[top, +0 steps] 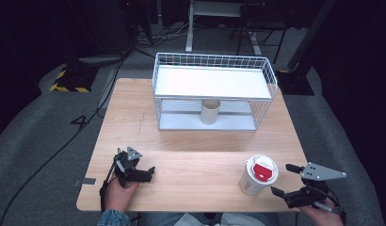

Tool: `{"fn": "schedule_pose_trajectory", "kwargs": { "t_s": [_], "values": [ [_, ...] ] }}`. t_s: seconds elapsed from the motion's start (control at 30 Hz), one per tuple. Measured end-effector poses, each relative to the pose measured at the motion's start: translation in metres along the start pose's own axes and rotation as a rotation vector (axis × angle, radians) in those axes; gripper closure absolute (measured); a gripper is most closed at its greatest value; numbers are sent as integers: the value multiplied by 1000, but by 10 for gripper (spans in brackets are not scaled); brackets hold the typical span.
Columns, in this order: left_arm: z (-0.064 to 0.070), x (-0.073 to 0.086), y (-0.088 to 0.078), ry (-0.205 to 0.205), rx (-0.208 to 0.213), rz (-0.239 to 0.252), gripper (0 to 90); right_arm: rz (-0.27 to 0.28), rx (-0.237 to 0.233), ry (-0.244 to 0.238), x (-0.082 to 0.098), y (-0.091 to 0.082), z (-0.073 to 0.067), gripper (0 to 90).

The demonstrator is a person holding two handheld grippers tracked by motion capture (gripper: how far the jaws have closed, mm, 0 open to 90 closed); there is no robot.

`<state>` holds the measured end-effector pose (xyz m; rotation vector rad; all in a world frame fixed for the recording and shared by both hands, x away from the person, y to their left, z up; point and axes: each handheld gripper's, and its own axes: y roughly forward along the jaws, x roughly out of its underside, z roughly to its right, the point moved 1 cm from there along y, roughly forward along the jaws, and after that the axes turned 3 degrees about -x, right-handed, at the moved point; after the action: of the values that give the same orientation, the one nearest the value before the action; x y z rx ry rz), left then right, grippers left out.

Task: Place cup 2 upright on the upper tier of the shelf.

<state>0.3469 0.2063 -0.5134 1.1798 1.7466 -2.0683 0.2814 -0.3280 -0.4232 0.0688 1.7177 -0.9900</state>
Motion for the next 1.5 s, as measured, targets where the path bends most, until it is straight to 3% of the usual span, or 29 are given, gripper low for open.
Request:
{"fn": "schedule_pose_trajectory", "kwargs": {
  "t_s": [0.2, 0.5, 0.73, 1.1, 1.17, 1.2, 1.27, 1.5],
  "values": [
    [0, 0, 0, 0, 0, 0, 2, 18, -48, 11, 1, 10, -4, 0],
    [0, 0, 0, 2, 0, -1, 2, 60, -70, 19, 6, 26, -7, 0],
    [0, 0, 0, 2, 1, -1, 2, 111, -52, 32, 10, 41, -12, 0],
    [0, 0, 0, 0, 0, 0, 2, 137, -12, 26, 16, 62, -21, 1],
    [0, 0, 0, 2, 0, -1, 2, 137, 0, 25, 18, 65, -22, 15],
    [0, 0, 0, 0, 1, 0, 2, 139, 34, 33, 19, 68, -22, 50],
    [0, 0, 0, 0, 0, 0, 2, 155, 39, 53, 19, 70, -23, 62],
    [0, 0, 0, 0, 0, 0, 2, 179, 28, 54, 22, 70, -23, 113]
  ]
}}
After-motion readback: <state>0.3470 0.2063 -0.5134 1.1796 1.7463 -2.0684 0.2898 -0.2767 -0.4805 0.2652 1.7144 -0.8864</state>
